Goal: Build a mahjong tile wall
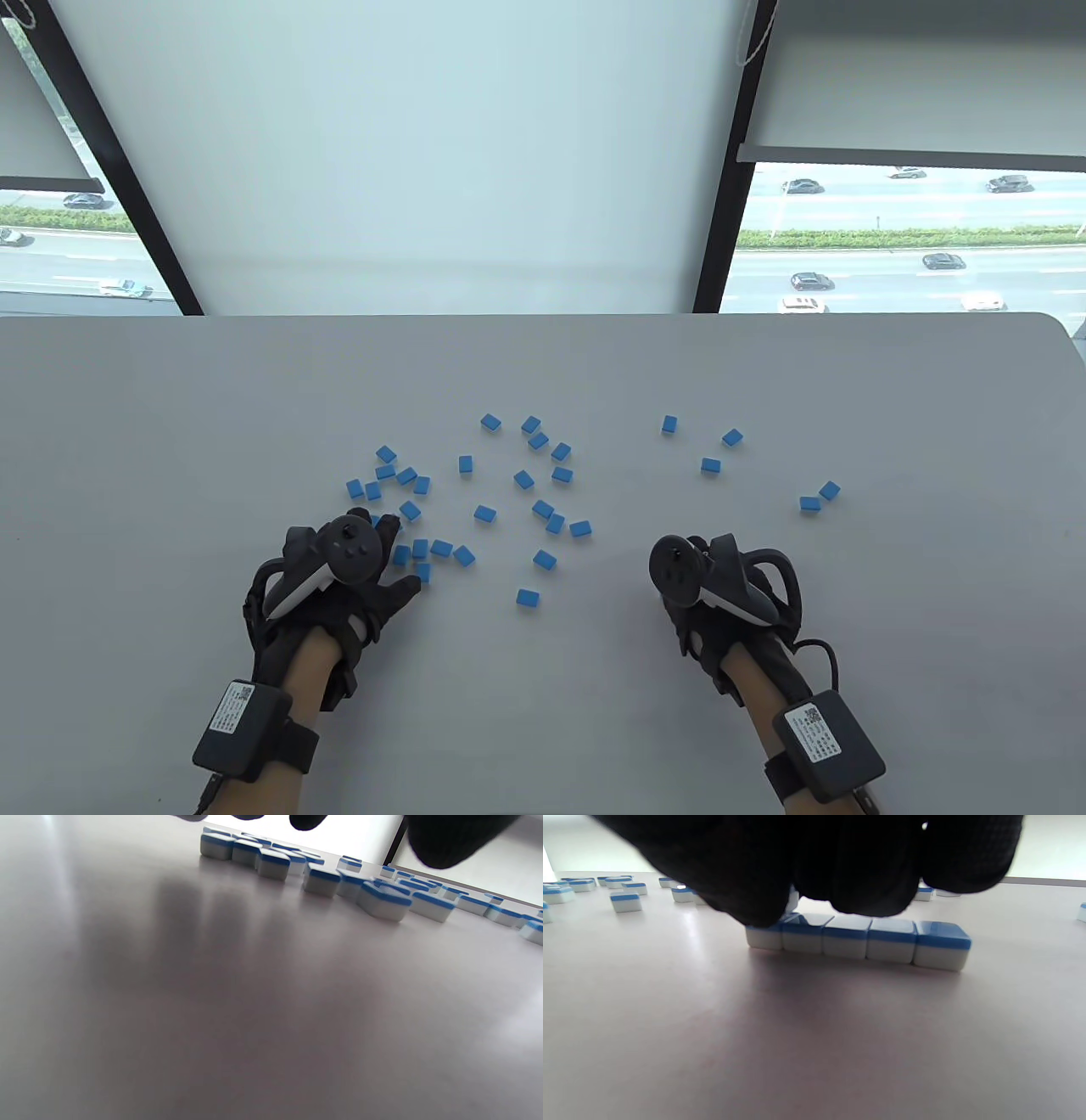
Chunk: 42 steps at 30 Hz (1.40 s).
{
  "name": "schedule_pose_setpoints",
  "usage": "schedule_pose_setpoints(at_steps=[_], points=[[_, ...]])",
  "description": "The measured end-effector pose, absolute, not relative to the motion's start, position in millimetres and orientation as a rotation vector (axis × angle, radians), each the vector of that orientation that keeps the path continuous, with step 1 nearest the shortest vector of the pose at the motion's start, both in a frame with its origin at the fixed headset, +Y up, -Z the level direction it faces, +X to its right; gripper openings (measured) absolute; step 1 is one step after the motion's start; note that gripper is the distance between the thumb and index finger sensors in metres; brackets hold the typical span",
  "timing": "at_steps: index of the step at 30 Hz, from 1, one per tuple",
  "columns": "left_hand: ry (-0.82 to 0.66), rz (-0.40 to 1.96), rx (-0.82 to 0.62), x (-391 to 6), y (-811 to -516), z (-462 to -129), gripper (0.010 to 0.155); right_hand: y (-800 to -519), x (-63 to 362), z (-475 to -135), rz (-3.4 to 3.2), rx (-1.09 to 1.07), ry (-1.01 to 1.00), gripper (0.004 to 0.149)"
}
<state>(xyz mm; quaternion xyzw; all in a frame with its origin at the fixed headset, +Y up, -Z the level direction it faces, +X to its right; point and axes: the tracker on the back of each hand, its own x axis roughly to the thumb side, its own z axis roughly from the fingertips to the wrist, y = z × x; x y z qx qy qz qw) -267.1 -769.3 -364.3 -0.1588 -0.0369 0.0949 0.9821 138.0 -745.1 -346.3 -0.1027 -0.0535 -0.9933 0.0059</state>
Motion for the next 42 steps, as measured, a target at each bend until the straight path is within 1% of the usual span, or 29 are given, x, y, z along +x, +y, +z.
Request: schedule_pose_setpoints(at_steps=[5, 7, 11, 17, 20, 23, 25, 27, 29, 32, 36, 42], points=[[-0.071, 0.188, -0.313, -267, -768, -364, 0.085, -745, 138, -346, -3.120, -0.314, -0.166, 0.057], [-0.068, 0.187, -0.311, -267, -768, -363, 0.085, -744, 139, -345, -3.139, -0.321, -0.174, 0.060], [-0.066, 0.189, -0.305, -267, -767, -363, 0.085, -735, 145, -344, -3.210, -0.319, -0.144, 0.061], [-0.071, 0.187, -0.300, -267, -767, -363, 0.085, -705, 159, -346, -3.196, -0.272, 0.074, 0.064], [-0.073, 0.195, -0.310, -266, -769, -362, 0.085, -691, 167, -365, -3.149, -0.184, 0.129, 0.065], [-0.076, 0.194, -0.316, -266, -771, -363, 0.085, -687, 176, -400, -3.101, -0.050, 0.106, 0.064], [-0.077, 0.193, -0.321, -266, -772, -364, 0.085, -691, 180, -423, -3.120, 0.001, 0.044, 0.064], [-0.077, 0.197, -0.324, -267, -773, -365, 0.085, -701, 181, -444, -3.139, 0.008, -0.045, 0.065], [-0.076, 0.201, -0.324, -268, -773, -366, 0.085, -714, 181, -465, -3.131, 0.015, -0.181, 0.066], [-0.071, 0.198, -0.316, -270, -772, -369, 0.086, -731, 184, -485, -3.098, 0.050, -0.285, 0.069], [-0.063, 0.211, -0.311, -273, -772, -370, 0.086, -743, 189, -497, -3.093, 0.080, -0.409, 0.069], [-0.056, 0.210, -0.314, -275, -771, -371, 0.086, -746, 193, -497, -3.093, 0.079, -0.418, 0.068]])
